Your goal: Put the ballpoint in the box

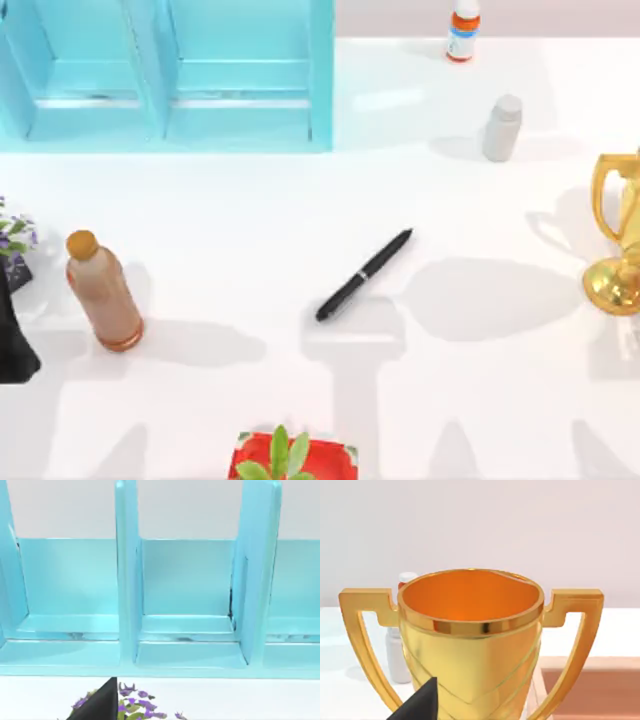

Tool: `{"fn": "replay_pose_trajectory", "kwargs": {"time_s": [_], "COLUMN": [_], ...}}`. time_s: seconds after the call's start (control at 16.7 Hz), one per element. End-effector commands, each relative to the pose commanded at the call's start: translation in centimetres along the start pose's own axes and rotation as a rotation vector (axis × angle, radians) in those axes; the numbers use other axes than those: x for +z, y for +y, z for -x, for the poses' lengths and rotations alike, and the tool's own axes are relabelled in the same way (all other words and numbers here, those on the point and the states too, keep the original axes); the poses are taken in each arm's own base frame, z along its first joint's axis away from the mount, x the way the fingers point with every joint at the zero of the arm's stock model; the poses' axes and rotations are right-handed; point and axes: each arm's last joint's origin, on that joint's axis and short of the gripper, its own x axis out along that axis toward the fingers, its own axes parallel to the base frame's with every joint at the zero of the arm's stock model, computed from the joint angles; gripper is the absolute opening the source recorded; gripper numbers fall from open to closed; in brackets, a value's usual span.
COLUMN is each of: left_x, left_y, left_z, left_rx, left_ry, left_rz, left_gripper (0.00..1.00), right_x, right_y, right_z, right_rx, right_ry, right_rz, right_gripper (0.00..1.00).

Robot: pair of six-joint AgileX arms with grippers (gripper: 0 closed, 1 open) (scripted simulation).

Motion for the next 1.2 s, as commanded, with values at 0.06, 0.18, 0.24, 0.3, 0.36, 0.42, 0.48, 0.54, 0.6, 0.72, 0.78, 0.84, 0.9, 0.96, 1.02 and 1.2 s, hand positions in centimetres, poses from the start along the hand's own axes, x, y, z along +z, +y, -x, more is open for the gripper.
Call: {"fn": "replay_pose_trajectory", "kwargs": {"time_s": [0.06, 0.18, 0.24, 0.3, 0.36, 0.42, 0.48, 0.54, 0.6, 0.72, 0.78, 0.84, 0.9, 0.96, 1.02, 1.2], "left_x": [0.0, 0.0, 0.0, 0.0, 0.0, 0.0, 0.0, 0.0, 0.0, 0.0, 0.0, 0.0, 0.0, 0.0, 0.0, 0.0], "left_y": [0.0, 0.0, 0.0, 0.0, 0.0, 0.0, 0.0, 0.0, 0.0, 0.0, 0.0, 0.0, 0.0, 0.0, 0.0, 0.0], "left_z": [0.0, 0.0, 0.0, 0.0, 0.0, 0.0, 0.0, 0.0, 0.0, 0.0, 0.0, 0.0, 0.0, 0.0, 0.0, 0.0], "left_rx": [0.0, 0.0, 0.0, 0.0, 0.0, 0.0, 0.0, 0.0, 0.0, 0.0, 0.0, 0.0, 0.0, 0.0, 0.0, 0.0], "left_ry": [0.0, 0.0, 0.0, 0.0, 0.0, 0.0, 0.0, 0.0, 0.0, 0.0, 0.0, 0.0, 0.0, 0.0, 0.0, 0.0], "left_rz": [0.0, 0.0, 0.0, 0.0, 0.0, 0.0, 0.0, 0.0, 0.0, 0.0, 0.0, 0.0, 0.0, 0.0, 0.0, 0.0], "left_gripper": [1.0, 1.0, 1.0, 1.0, 1.0, 1.0, 1.0, 1.0, 1.0, 1.0, 1.0, 1.0, 1.0, 1.0, 1.0, 1.0], "right_x": [0.0, 0.1, 0.4, 0.8, 1.4, 2.1, 2.9, 3.8, 4.8, 6.8, 7.6, 8.3, 8.9, 9.1, 9.2, 7.9], "right_y": [0.0, 0.1, 0.3, 0.6, 1.0, 1.4, 1.9, 2.5, 3.1, 4.8, 5.8, 6.9, 8.2, 9.6, 11.0, 15.2], "right_z": [0.0, 0.0, -0.1, -0.1, -0.2, -0.4, -0.7, -1.1, -1.7, -3.3, -4.4, -5.7, -7.0, -8.5, -10.0, -14.4], "right_rx": [0.0, 0.011, 0.032, 0.06, 0.093, 0.128, 0.163, 0.196, 0.226, 0.269, 0.28, 0.282, 0.276, 0.262, 0.241, 0.14], "right_ry": [0.0, 0.007, 0.021, 0.043, 0.073, 0.11, 0.155, 0.206, 0.263, 0.392, 0.463, 0.538, 0.614, 0.691, 0.765, 0.967], "right_rz": [0.0, -0.01, -0.03, -0.06, -0.098, -0.143, -0.195, -0.251, -0.31, -0.434, -0.495, -0.553, -0.607, -0.658, -0.705, -0.812], "right_gripper": [1.0, 1.0, 1.0, 1.0, 1.0, 1.0, 1.0, 1.0, 1.0, 1.0, 1.0, 1.0, 1.0, 1.0, 1.0, 1.0]}}
